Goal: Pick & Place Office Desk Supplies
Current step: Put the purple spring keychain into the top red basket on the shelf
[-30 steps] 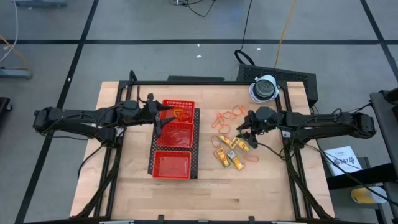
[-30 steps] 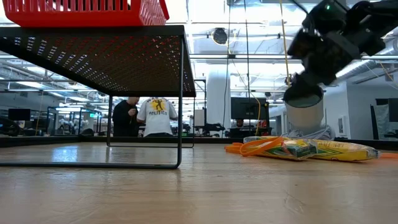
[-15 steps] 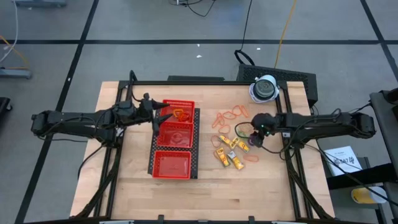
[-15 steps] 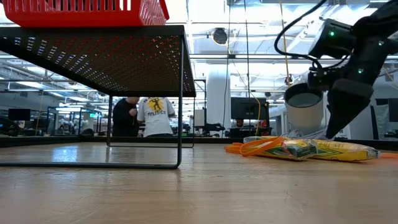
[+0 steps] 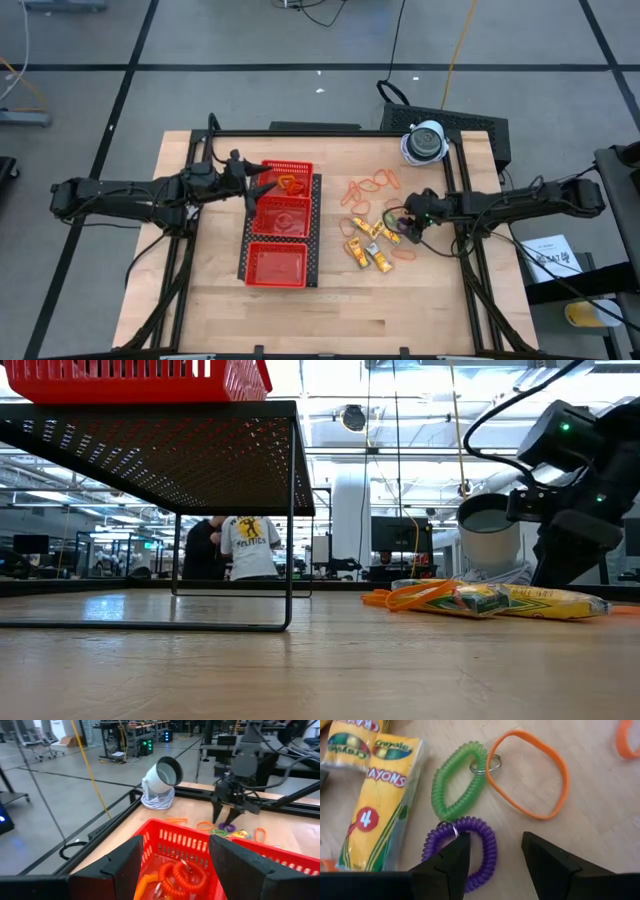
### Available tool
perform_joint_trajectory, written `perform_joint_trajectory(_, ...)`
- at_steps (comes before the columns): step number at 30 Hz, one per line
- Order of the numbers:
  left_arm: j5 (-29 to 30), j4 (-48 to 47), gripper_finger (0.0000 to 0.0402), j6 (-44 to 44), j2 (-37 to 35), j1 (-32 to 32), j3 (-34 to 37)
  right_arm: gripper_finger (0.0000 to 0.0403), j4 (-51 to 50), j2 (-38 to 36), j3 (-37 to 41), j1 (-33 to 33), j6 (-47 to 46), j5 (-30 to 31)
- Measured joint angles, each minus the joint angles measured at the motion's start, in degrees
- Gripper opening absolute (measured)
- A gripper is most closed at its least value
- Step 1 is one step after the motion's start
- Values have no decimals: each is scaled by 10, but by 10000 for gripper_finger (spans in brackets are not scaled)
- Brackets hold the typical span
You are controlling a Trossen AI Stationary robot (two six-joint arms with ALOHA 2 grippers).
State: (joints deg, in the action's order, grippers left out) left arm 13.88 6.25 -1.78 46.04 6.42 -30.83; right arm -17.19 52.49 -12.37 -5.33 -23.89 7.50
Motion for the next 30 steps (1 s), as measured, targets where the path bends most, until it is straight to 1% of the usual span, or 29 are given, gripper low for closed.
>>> perform_joint_trajectory(4,23,1,239,-4,0,0,0,170,-2,0,4,1,-33,29)
perform_joint_trajectory(8,27,1,239,-10,0,0,0,154,1,0,5,0,-56,32)
perform_joint_trajectory(11,27,1,239,-14,0,0,0,126,0,1,5,0,-70,33)
perform_joint_trajectory(18,27,1,239,-17,0,0,0,37,-1,1,5,0,-89,36)
perform_joint_trajectory(21,27,1,239,-17,0,0,0,12,18,1,5,0,-100,34)
perform_joint_trajectory(23,27,1,239,-17,0,0,0,9,50,1,6,-1,-99,32)
perform_joint_trajectory(26,27,1,239,-19,0,0,0,22,105,-2,8,-1,-85,29)
perform_joint_trajectory(30,27,0,239,-34,0,0,0,30,180,-14,10,1,-53,-20)
